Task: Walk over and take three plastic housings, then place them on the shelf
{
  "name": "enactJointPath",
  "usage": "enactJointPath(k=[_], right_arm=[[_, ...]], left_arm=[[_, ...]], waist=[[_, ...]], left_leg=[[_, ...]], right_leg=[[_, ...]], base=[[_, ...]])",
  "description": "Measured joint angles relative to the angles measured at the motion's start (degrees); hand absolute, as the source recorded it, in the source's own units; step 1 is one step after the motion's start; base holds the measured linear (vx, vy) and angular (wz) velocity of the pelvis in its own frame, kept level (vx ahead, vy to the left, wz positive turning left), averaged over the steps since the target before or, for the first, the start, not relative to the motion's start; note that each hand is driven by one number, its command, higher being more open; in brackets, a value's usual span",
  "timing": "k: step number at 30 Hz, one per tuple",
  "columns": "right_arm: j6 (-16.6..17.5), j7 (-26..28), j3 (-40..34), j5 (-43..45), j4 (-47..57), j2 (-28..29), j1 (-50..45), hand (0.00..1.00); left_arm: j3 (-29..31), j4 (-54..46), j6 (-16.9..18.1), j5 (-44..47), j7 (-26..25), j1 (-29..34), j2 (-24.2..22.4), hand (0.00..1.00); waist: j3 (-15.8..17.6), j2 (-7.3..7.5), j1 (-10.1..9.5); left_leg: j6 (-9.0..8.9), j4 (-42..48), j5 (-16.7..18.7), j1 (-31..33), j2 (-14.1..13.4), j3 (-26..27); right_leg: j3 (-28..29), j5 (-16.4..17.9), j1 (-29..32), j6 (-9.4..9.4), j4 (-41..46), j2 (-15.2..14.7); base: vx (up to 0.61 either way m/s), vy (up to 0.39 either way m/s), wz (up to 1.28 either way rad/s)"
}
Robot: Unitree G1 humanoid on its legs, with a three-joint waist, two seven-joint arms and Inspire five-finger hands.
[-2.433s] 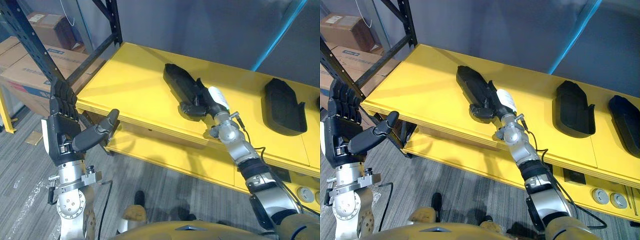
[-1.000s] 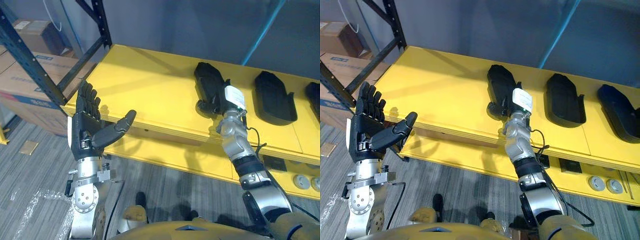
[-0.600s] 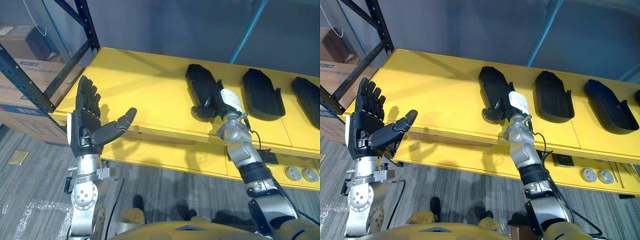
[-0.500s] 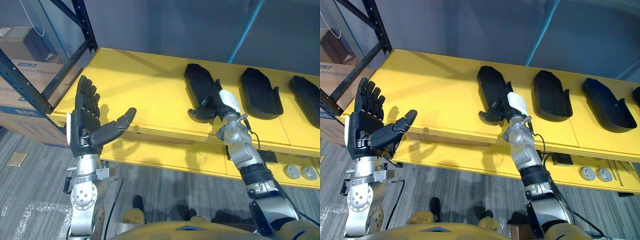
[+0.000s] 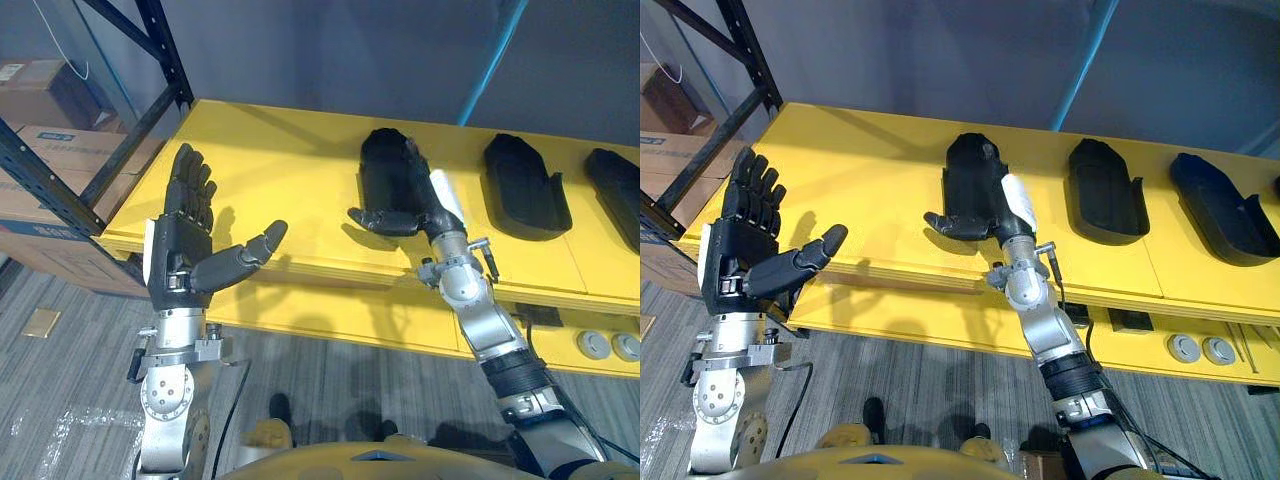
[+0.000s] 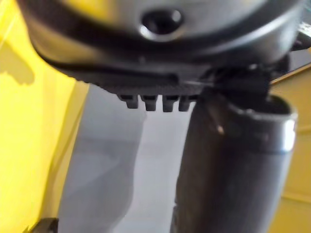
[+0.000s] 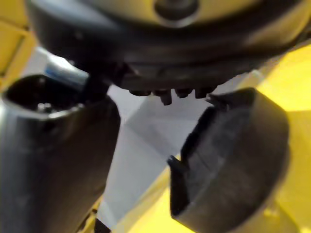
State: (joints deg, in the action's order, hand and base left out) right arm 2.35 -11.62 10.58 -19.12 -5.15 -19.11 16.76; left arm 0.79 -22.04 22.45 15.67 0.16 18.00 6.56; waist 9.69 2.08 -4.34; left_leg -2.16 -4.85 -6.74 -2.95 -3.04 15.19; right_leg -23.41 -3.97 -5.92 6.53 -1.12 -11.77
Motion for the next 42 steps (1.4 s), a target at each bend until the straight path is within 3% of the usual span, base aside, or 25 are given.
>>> enactJointPath(k=[7,10,16,22,27,42], right_arm=[[4.63,-0.26,-0.58,0.35,3.92,0.05,-0.02,1.0],[4.93,-0.21,-0.62,2.37,4.69,0.05,-0.03,1.0],[1.98,3.24,-7.98,10.99,14.89,-0.49,-4.29,1.0],[-2.1,3.1,-12.25,15.16,14.97,-0.48,-9.83,1.0],[-2.26,3.85,-12.08,15.63,14.97,-0.25,-13.52,1.0],[-1.77,12.61,-6.43,16.21,15.03,2.05,-20.3,1.0]], left_arm=[[-1.74,0.14,0.0,0.48,1.26,0.06,0.13,1.0],[-2.82,0.16,0.0,0.48,1.67,0.34,0.17,1.0],[-2.57,1.24,0.01,0.47,1.56,0.96,0.76,1.0],[-2.39,1.32,0.02,0.47,0.4,2.59,0.84,1.0],[-2.78,1.27,0.07,0.36,-1.09,2.39,0.83,1.0],[-3.18,-0.97,0.05,-0.1,-1.88,2.72,0.71,1.0]], waist=[[-0.03,0.04,0.12],[-0.03,0.04,0.15],[-0.49,0.5,0.79],[-1.06,0.65,2.19],[-1.17,0.46,3.19],[-1.26,-0.52,3.22]], left_leg=[[-0.02,-0.04,0.01,-0.06,0.0,0.02],[-0.08,-0.04,0.06,0.02,-0.02,0.03],[0.0,-0.06,0.16,0.59,0.03,0.06],[-0.2,-0.11,0.38,1.82,-0.05,0.88],[0.05,0.01,0.2,1.84,-0.03,1.31],[-0.27,-0.04,0.83,1.76,-0.05,1.05]], right_leg=[[0.03,0.1,0.0,-0.12,0.06,-0.01],[0.04,0.16,0.12,-0.21,0.04,-0.01],[0.1,0.19,0.88,-0.23,-0.01,-0.05],[0.96,0.09,2.42,-0.16,0.05,-0.01],[1.67,-0.26,2.8,0.32,0.14,-0.01],[1.48,0.67,2.92,-0.55,0.95,-0.15]], base=[[0.0,0.0,0.0],[0.0,0.0,0.0],[0.0,0.0,0.0],[0.01,0.004,-0.06],[0.02,0.003,-0.04],[0.0,0.0,0.0]])
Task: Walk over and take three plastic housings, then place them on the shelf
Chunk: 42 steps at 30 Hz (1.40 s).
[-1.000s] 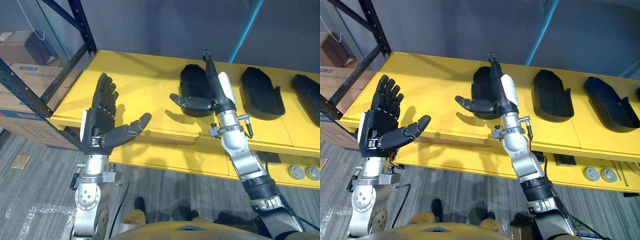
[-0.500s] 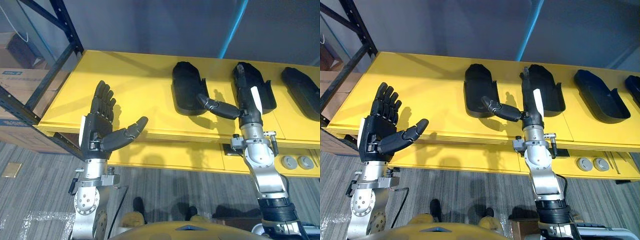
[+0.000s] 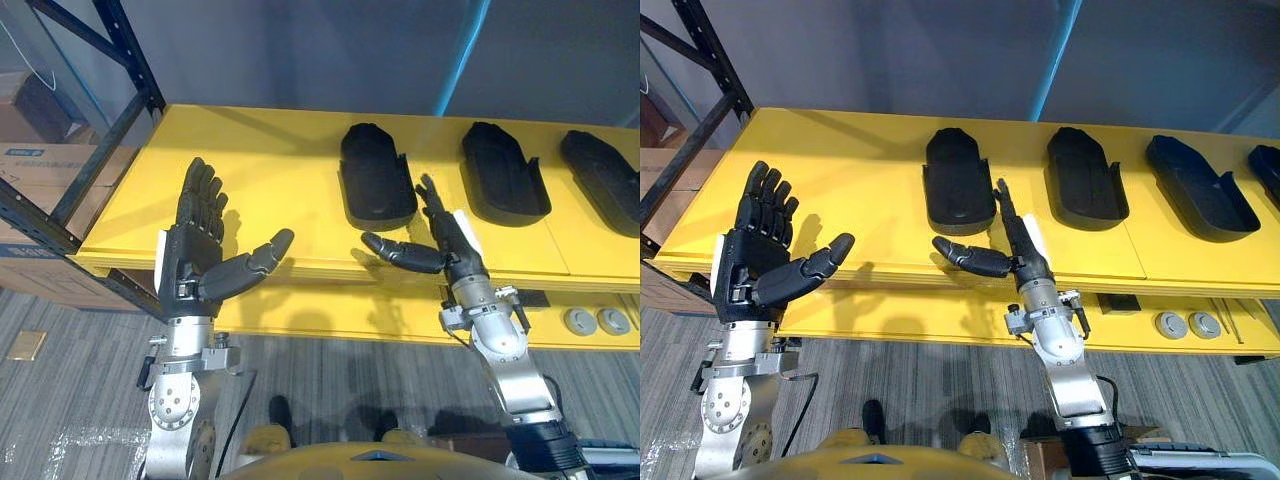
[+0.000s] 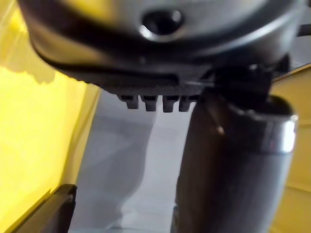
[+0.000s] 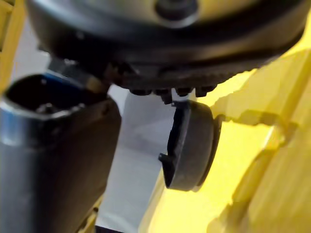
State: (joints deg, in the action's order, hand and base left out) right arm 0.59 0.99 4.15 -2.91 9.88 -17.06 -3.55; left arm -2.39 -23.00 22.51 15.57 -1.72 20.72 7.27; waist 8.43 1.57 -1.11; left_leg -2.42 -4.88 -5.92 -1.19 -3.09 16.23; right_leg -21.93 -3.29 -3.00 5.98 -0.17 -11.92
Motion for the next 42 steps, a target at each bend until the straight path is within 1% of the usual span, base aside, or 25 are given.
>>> enactJointPath(k=[5,6,8,10,18,22,25,26,28,29,30,31,32,33,34,35,37,39,42], right_arm=[[0.0,1.12,1.21,1.45,0.0,0.0,-0.16,1.0],[0.0,1.22,1.86,1.5,0.0,0.0,-0.16,1.0],[0.03,1.3,2.91,1.57,0.0,0.0,-0.14,1.0],[0.18,1.29,3.67,1.57,0.0,0.01,-0.14,1.0],[1.07,0.87,6.96,1.51,-0.04,0.09,-0.14,1.0],[1.08,-3.32,7.86,0.66,-0.2,1.52,-0.15,1.0],[1.29,-7.55,7.5,-4.15,-0.17,1.76,-0.14,1.0],[1.46,-8.17,7.25,-5.18,-0.14,1.77,-0.15,1.0],[3.57,-10.68,5.87,-9.33,-0.05,1.75,-0.17,1.0],[5.59,-12.27,4.57,-12.66,0.99,1.71,-0.19,1.0],[6.47,-12.85,4.08,-13.44,1.78,1.67,-0.2,1.0],[8.43,-13.75,3.26,-15.65,2.87,1.65,-0.19,1.0],[10.81,-14.39,2.36,-17.96,4.78,1.49,-0.2,1.0],[12.04,-14.39,1.94,-18.96,5.79,1.36,-0.2,1.0],[14.31,-14.32,1.67,-19.45,7.68,0.78,-0.18,1.0],[15.71,-14.14,1.74,-21.48,9.17,0.11,-0.12,1.0],[16.98,-13.78,2.81,-22.92,9.71,-1.51,0.19,1.0],[16.95,-13.79,4.61,-25.02,9.36,-2.86,0.3,1.0],[16.83,-13.75,7.86,-27.68,6.22,-4.14,1.78,1.0]], left_arm=[[0.03,-0.31,0.03,-0.15,0.35,0.03,0.0,1.0],[0.04,-0.31,0.03,-0.26,0.33,0.09,0.0,1.0],[0.03,-0.31,0.03,-0.29,0.27,0.08,0.0,1.0],[0.03,-0.31,0.03,-0.32,-0.08,0.1,0.0,1.0],[0.03,-0.31,0.03,-0.42,-0.79,0.27,-0.11,1.0],[0.01,-0.31,0.03,-0.43,-0.82,0.65,-0.12,1.0],[-0.03,-0.31,0.08,-0.44,-1.04,1.82,-0.11,1.0],[-0.04,-0.3,0.08,-0.44,-1.16,2.08,-0.12,1.0],[-0.11,-0.3,0.08,-0.43,-1.87,2.4,-0.12,1.0],[-0.06,-0.3,0.1,-0.42,-1.95,2.39,-0.11,1.0],[-0.09,-0.3,0.1,-0.43,-1.95,2.4,-0.11,1.0],[-0.1,-0.3,0.1,-0.42,-1.94,2.39,-0.09,1.0],[-0.1,-0.3,0.11,-0.42,-1.9,2.39,-0.08,1.0],[-0.1,-0.3,0.11,-0.42,-1.85,2.38,-0.07,1.0],[-0.13,-0.3,0.11,-0.4,-1.75,2.37,-0.03,1.0],[-0.14,-0.3,0.11,-0.39,-1.61,2.38,0.04,1.0],[-0.34,-0.3,0.11,-0.39,-1.47,2.33,0.2,1.0],[-1.07,-0.25,0.11,-0.39,-1.47,2.34,0.72,1.0],[-1.72,-0.07,0.11,-0.42,-1.46,2.33,1.14,1.0]], waist=[[-0.01,-0.23,0.18],[-0.01,-0.23,0.19],[-0.01,-0.23,0.19],[-0.01,-0.23,0.16],[0.0,-0.22,0.05],[0.0,-0.21,-0.01],[0.05,-0.09,-0.03],[0.08,-0.06,-0.03],[0.11,0.0,-0.08],[0.12,0.03,-0.07],[0.14,0.05,-0.08],[0.16,0.09,-0.07],[0.22,0.19,0.03],[0.25,0.25,0.06],[0.3,0.41,0.09],[0.29,0.6,0.05],[0.31,0.92,-0.14],[0.4,1.12,-0.31],[0.41,1.13,-0.35]], left_leg=[[0.06,0.03,-0.15,0.75,-0.05,-0.27],[0.39,0.04,-0.38,0.77,-0.04,-0.27],[0.37,0.05,-0.35,0.71,-0.04,-0.32],[0.37,0.05,-0.34,0.7,-0.03,-0.35],[0.23,-0.01,-0.24,0.05,-0.04,-0.34],[0.06,-0.15,-0.14,0.01,-0.05,-0.32],[0.08,-0.14,-0.16,0.01,-0.03,-0.31],[0.09,-0.14,-0.16,0.01,-0.03,-0.3],[0.3,-0.01,-0.31,0.02,-0.04,-0.3],[0.31,0.01,-0.32,0.03,-0.04,-0.3],[0.31,0.01,-0.31,0.05,-0.04,-0.3],[0.31,0.01,-0.31,0.07,-0.05,-0.3],[0.28,0.02,-0.28,0.07,-0.07,-0.26],[0.29,0.02,-0.28,0.07,-0.08,-0.26],[0.29,0.02,-0.28,0.07,-0.12,-0.26],[0.29,0.03,-0.28,0.07,-0.15,-0.27],[0.29,0.02,-0.28,0.07,-0.15,-0.34],[0.31,0.01,-0.29,0.12,-0.11,-0.47],[0.51,-0.02,-0.52,0.44,0.0,-1.03]], right_leg=[[-0.12,-0.03,0.59,-0.03,-0.05,0.09],[-0.1,-0.05,0.62,-0.01,-0.04,0.09],[-0.14,-0.34,0.53,0.42,0.0,0.09],[-0.15,-0.34,0.51,0.42,0.0,0.09],[-0.15,0.02,-0.12,-0.06,0.11,0.07],[-0.14,0.11,-0.14,-0.05,0.11,0.06],[-0.12,0.1,-0.14,-0.04,0.09,0.04],[-0.12,0.09,-0.14,-0.04,0.09,0.04],[-0.12,0.07,-0.13,-0.01,0.06,0.06],[-0.11,0.06,-0.14,0.01,0.04,0.07],[-0.1,0.06,-0.13,0.01,0.02,0.07],[-0.1,0.05,-0.11,0.01,0.0,0.09],[-0.06,0.05,-0.09,0.02,-0.01,0.11],[-0.05,0.05,-0.09,0.03,-0.01,0.12],[-0.06,0.03,-0.09,0.05,0.0,0.15],[-0.08,0.02,-0.1,0.06,0.02,0.17],[-0.15,0.0,-0.16,0.1,0.06,0.17],[-0.3,0.02,-0.2,0.07,0.09,0.15],[-0.93,0.03,-0.22,0.06,0.1,0.06]], base=[[0.0,0.001,0.03],[0.0,0.0,0.0],[0.0,0.0,0.0],[0.0,0.0,0.0],[0.0,0.0,0.0],[0.0,0.0,0.0],[0.0,0.0,0.0],[0.0,0.0,0.0],[0.0,0.0,0.0],[0.0,0.0,0.0],[0.0,0.0,0.0],[0.0,0.0,0.0],[0.0,0.0,0.0],[0.0,0.0,0.0],[0.0,0.0,0.0],[0.0,0.0,0.0],[0.0,0.0,0.0],[0.0,0.0,0.05],[0.0,0.0,0.09]])
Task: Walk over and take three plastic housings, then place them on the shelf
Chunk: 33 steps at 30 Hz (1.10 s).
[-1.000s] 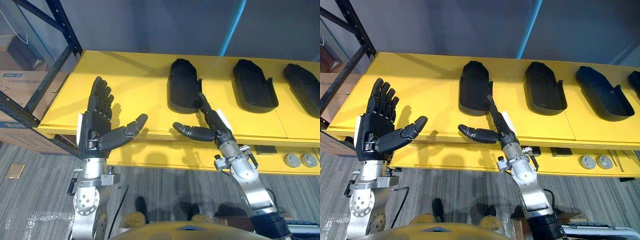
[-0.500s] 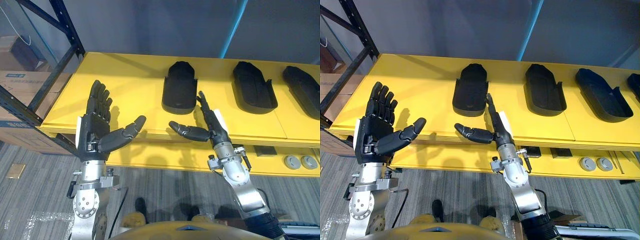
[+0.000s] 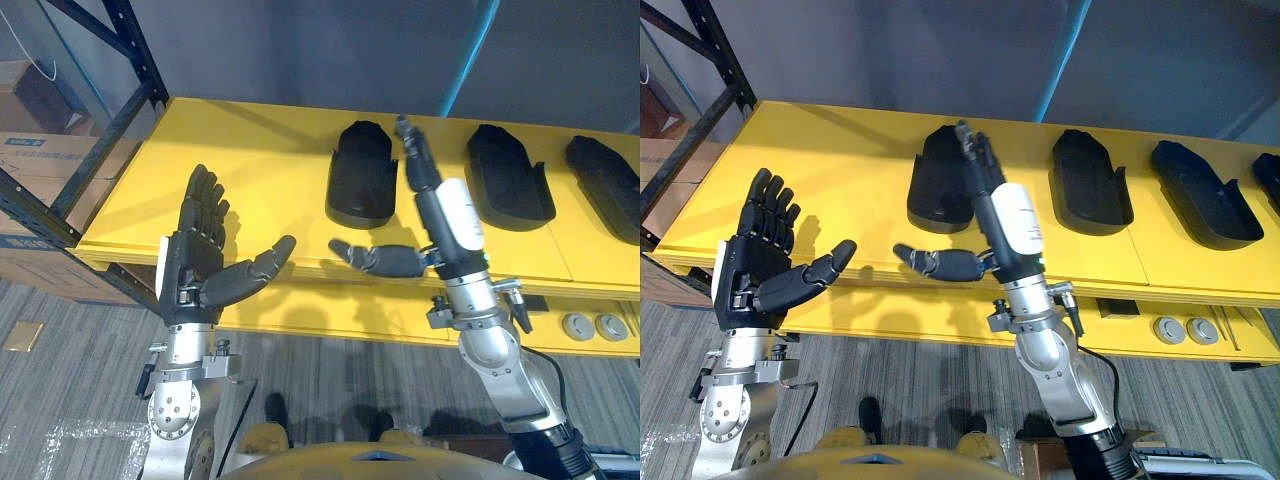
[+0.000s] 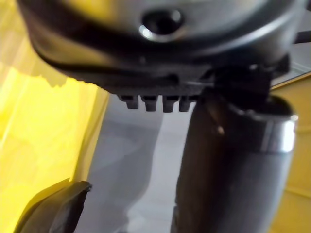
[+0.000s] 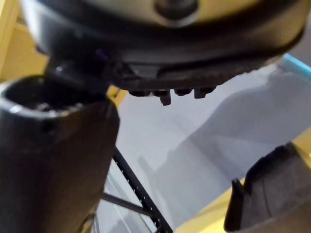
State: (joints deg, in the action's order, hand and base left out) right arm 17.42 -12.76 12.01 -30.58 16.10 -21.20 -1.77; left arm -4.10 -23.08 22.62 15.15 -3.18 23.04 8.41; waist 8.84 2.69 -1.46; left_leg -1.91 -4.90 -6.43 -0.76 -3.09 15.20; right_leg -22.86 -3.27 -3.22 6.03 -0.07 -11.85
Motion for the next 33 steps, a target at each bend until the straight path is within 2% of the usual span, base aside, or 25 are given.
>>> enactJointPath(k=[5,10,19,25,33], right_arm=[[-1.09,0.72,2.21,-0.75,-6.97,-1.83,3.56,1.0],[-4.33,0.03,4.0,-3.13,-12.51,-2.17,7.43,1.0],[-11.25,-4.93,4.27,-5.01,-23.41,-2.16,12.54,1.0],[-13.01,-5.41,2.99,-4.96,-28.89,-2.16,16.07,1.0],[-13.42,-6.59,0.65,-4.84,-34.91,-2.16,19.22,1.0]], left_arm=[[0.0,0.25,0.0,0.0,-0.48,-0.03,0.64,1.0],[0.12,1.64,0.13,0.0,-0.56,-0.14,0.65,1.0],[0.6,3.16,0.14,0.0,-1.49,-0.07,0.61,1.0],[0.64,3.45,0.17,-0.01,-1.52,-0.19,0.56,1.0],[0.67,4.75,0.19,0.0,-1.14,-0.83,0.54,1.0]], waist=[[0.0,-0.01,-0.39],[0.01,-0.04,-1.39],[0.32,-0.54,-2.08],[1.14,-1.54,-2.03],[2.0,-1.93,-2.75]], left_leg=[[0.02,0.0,-0.32,0.14,0.0,-0.76],[0.07,-0.14,-0.52,0.32,0.07,-1.18],[0.11,0.0,-0.89,0.64,0.21,-2.21],[0.11,0.03,-1.17,1.35,0.21,-2.68],[0.26,0.08,-1.37,1.34,0.32,-3.59]], right_leg=[[-0.68,-0.01,-0.31,0.01,0.01,0.04],[-1.13,0.03,-0.41,-0.04,0.01,0.0],[-2.14,0.05,-0.77,-0.08,0.0,-0.06],[-2.62,0.02,-0.35,-0.06,0.11,-0.05],[-3.53,-0.26,-0.93,0.35,0.13,-0.08]], base=[[-0.01,0.0,0.07],[-0.01,0.001,0.03],[-0.01,0.003,0.06],[-0.01,0.002,0.03],[0.0,-0.001,0.06]])
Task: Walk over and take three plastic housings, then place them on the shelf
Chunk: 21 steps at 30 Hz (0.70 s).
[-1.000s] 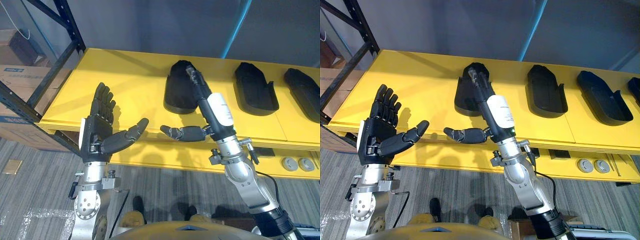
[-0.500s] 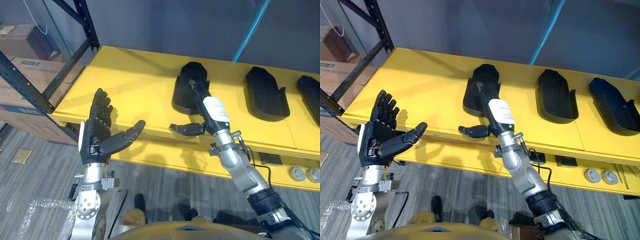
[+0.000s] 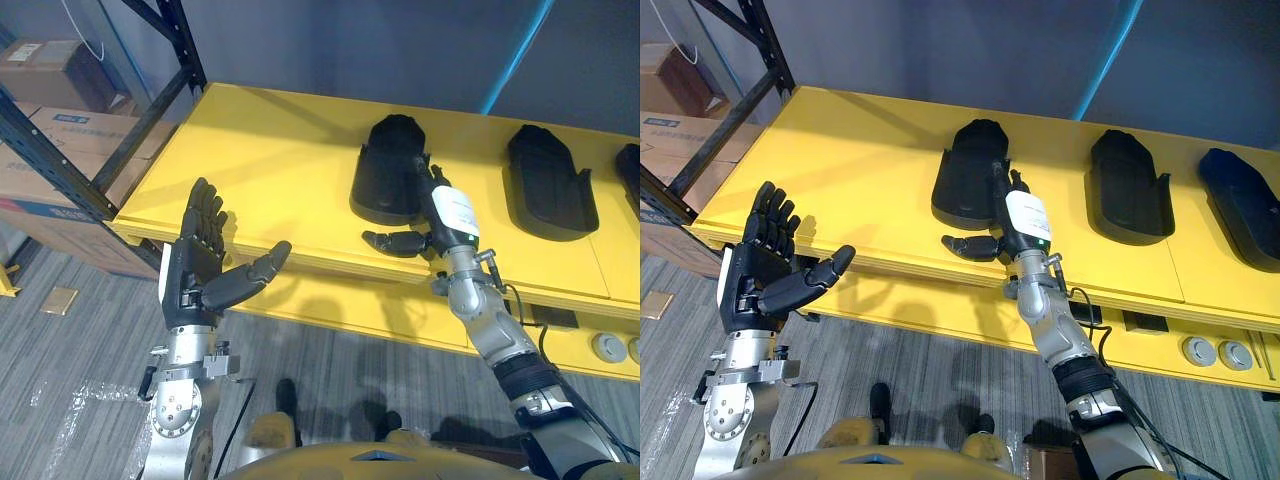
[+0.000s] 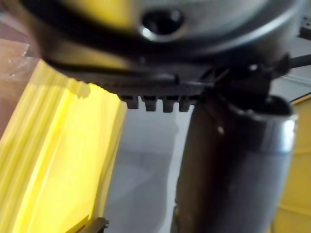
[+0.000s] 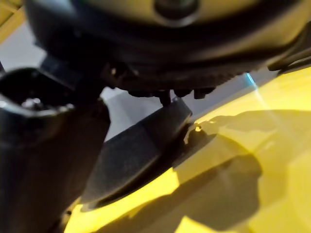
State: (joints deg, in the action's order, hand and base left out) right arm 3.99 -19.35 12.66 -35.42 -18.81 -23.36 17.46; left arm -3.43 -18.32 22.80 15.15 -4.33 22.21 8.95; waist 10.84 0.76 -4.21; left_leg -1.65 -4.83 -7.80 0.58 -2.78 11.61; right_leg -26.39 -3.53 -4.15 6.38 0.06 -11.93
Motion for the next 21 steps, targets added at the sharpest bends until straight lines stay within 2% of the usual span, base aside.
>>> enactJointPath(k=[12,21], right_arm=[[-2.52,-3.75,-0.8,0.13,-5.03,0.01,4.65,1.0],[-3.38,-3.81,-2.08,0.31,-5.75,0.01,6.54,1.0]], left_arm=[[-0.11,0.1,0.0,-0.06,1.26,-0.36,0.0,1.0],[-0.09,0.09,-0.01,-0.06,2.07,-0.34,0.0,1.0]], waist=[[1.73,-0.63,-0.31],[3.1,-0.89,-0.3]], left_leg=[[-0.08,-0.01,-0.12,0.4,0.16,-0.45],[0.2,0.01,-0.5,0.84,0.17,-0.88]], right_leg=[[-0.49,0.28,0.16,-0.4,0.14,-0.2],[-0.93,0.25,0.44,-0.37,0.35,-0.22]], base=[[0.0,0.002,0.01],[0.0,0.001,0.02]])
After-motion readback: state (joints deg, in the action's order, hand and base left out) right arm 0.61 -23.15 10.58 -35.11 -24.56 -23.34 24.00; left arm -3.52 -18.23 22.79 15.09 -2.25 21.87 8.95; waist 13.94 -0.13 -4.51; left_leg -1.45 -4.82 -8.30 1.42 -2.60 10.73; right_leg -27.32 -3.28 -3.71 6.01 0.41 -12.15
